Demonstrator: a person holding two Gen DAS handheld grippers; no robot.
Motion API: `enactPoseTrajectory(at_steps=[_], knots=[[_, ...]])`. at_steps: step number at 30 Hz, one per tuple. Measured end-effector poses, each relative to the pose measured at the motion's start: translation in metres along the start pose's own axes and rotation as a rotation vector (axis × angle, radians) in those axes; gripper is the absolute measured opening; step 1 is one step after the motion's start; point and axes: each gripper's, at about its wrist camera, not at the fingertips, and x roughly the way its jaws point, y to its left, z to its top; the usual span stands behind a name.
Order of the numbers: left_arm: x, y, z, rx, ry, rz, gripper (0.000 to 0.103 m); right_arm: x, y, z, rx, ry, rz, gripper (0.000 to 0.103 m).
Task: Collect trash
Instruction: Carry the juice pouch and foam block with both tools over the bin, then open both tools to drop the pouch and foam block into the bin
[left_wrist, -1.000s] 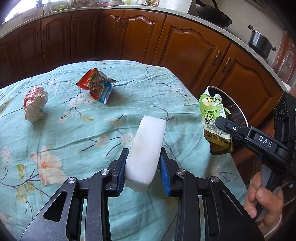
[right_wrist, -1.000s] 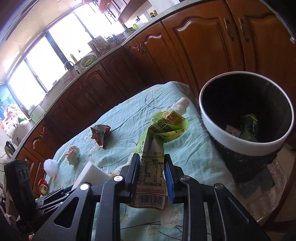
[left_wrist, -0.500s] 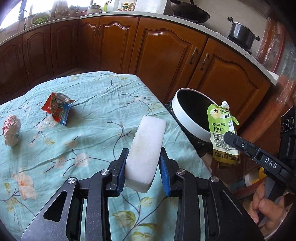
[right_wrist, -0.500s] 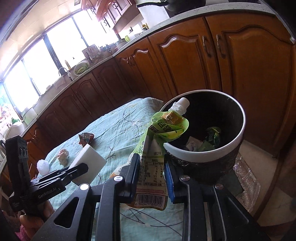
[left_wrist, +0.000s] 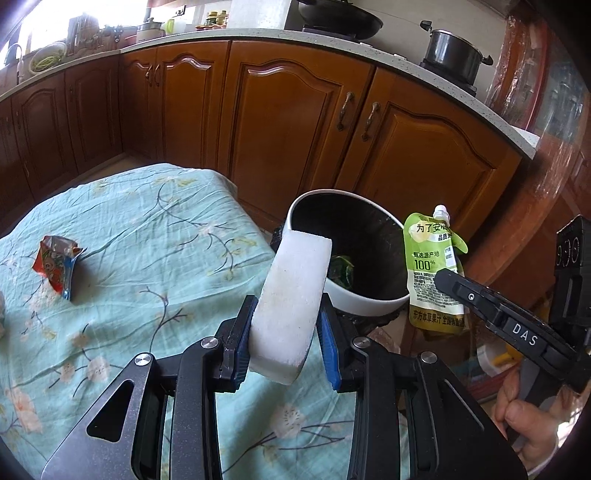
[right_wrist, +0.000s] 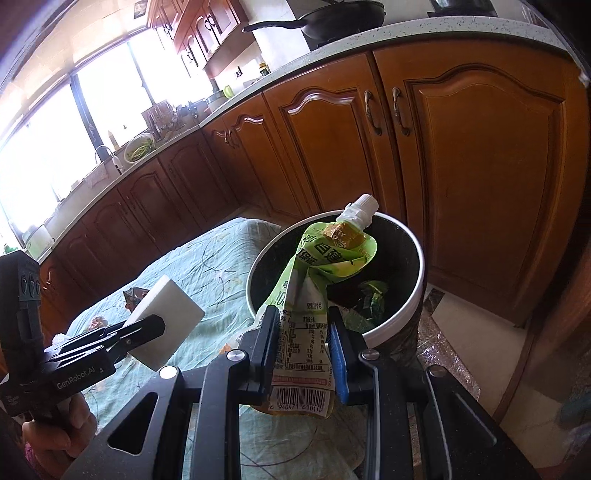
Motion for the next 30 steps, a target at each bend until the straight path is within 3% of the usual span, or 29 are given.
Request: enactPoseTrajectory(at_steps=[13, 30], knots=[[0.046, -0.033, 0.044, 0.045, 0.014, -0.008, 0.03, 0.024, -0.014, 0.025, -0.059, 0.025, -0.061, 0.026], [0.098, -0.044, 0.06, 0.08, 0.095, 0.001, 0.031, 0.069, -0.023, 0.033, -0.116, 0.147, -0.082, 0.028]])
